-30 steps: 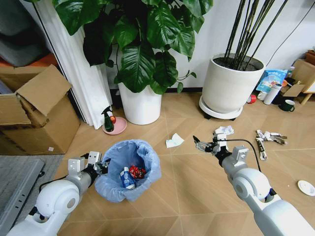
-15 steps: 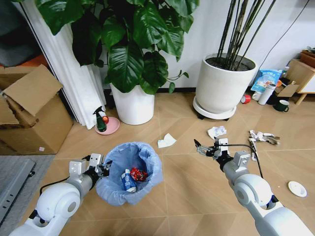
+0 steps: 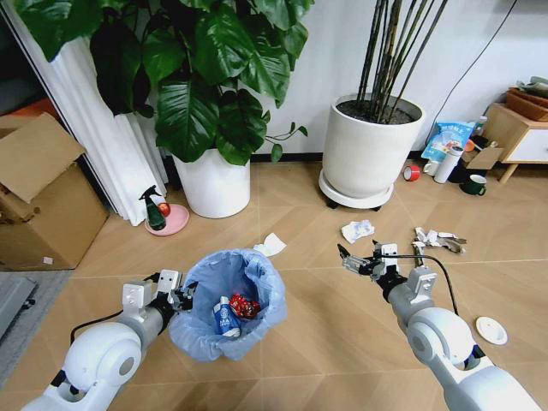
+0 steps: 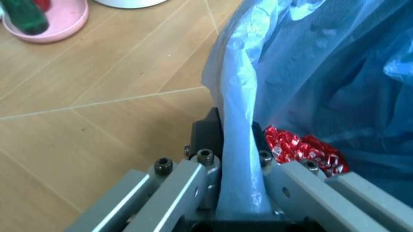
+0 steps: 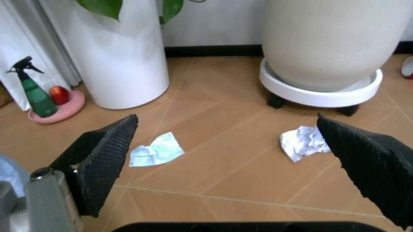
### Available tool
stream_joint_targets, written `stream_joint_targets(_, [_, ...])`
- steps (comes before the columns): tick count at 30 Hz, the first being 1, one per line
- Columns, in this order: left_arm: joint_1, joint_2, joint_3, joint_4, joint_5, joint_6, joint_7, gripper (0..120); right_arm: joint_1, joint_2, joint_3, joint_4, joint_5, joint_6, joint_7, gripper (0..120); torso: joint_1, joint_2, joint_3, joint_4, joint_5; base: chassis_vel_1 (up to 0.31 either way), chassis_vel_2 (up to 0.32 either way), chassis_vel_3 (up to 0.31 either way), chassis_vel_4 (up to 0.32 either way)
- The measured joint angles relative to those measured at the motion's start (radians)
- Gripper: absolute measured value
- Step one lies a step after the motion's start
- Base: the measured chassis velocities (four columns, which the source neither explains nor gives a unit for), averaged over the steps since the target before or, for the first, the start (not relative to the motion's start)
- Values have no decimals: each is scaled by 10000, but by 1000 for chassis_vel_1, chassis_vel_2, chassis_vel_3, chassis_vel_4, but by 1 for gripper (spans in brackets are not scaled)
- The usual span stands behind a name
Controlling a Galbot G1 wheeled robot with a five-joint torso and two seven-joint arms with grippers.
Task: Pick up the trash bin and place the garbage on the floor into it.
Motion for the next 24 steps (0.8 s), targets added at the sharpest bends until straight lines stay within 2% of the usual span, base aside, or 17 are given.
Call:
stream_joint_targets(5, [103, -1, -31, -71, 57, 0, 7, 0, -63, 60, -22, -9, -55, 80, -27, 100, 0, 0, 0, -1, -3, -122, -3, 119, -17])
stream_joint_targets(12, [122, -1, -31, -124, 72, 0, 5, 0, -181, 98, -3, 46, -110, 110, -44, 100, 0, 0, 0, 4, 1, -182, 107, 189, -77])
stream_joint_targets(21, [157, -59, -75, -113, 37, 0, -56, 0, -272, 91, 23, 49, -241, 198, -167, 100, 3, -1, 3, -4, -4, -302, 143, 282, -157])
stream_joint_targets(24, [102, -19, -304, 10, -95, 0, -40, 0, -308, 66, 30, 34, -273, 236, -237, 100, 5, -2, 5, 2, 3, -221, 173, 202, -117])
